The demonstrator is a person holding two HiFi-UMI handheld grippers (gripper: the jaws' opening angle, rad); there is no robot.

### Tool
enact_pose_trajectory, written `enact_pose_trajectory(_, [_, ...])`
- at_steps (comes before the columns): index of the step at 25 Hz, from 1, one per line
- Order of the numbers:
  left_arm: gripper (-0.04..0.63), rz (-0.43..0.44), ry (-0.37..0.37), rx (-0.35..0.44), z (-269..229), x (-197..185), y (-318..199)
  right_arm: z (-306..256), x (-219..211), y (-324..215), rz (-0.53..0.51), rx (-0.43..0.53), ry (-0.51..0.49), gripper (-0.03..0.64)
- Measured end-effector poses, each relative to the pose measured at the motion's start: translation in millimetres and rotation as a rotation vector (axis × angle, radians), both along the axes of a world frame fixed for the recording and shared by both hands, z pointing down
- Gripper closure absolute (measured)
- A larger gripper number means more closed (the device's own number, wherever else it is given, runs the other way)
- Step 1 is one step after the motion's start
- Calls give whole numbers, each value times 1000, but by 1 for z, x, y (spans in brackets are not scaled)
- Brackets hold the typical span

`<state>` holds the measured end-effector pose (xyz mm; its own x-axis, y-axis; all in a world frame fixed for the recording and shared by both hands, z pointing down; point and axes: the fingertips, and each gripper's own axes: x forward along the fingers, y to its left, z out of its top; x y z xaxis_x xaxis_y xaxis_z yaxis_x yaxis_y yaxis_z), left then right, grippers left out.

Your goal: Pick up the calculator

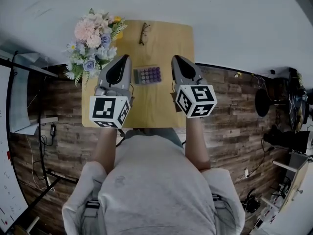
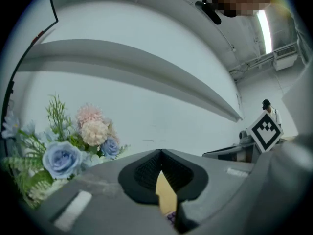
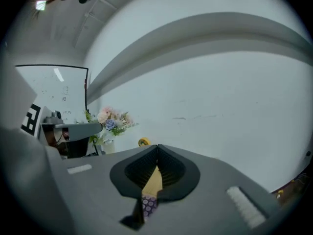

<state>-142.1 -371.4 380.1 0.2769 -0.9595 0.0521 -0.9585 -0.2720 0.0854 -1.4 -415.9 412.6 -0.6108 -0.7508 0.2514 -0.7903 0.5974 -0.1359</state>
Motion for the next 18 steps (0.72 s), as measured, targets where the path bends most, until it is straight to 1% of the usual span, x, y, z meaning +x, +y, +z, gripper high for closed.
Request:
enact_pose_trajectory(7, [589, -45, 47, -221, 79, 2, -15, 70, -8, -22, -58, -216, 50, 614])
enact_pose_trajectory(11, [590, -93, 96, -352, 125, -5, -18, 109, -10, -28, -77, -326, 66, 612])
enact_pose_trajectory(15, [589, -138, 148, -473, 167, -12, -15, 146, -13, -26, -106, -434, 91, 595])
enact_pose_trajectory(18, [589, -150, 169, -556, 195, -13, -11, 169, -15, -23, -120, -504, 101, 575])
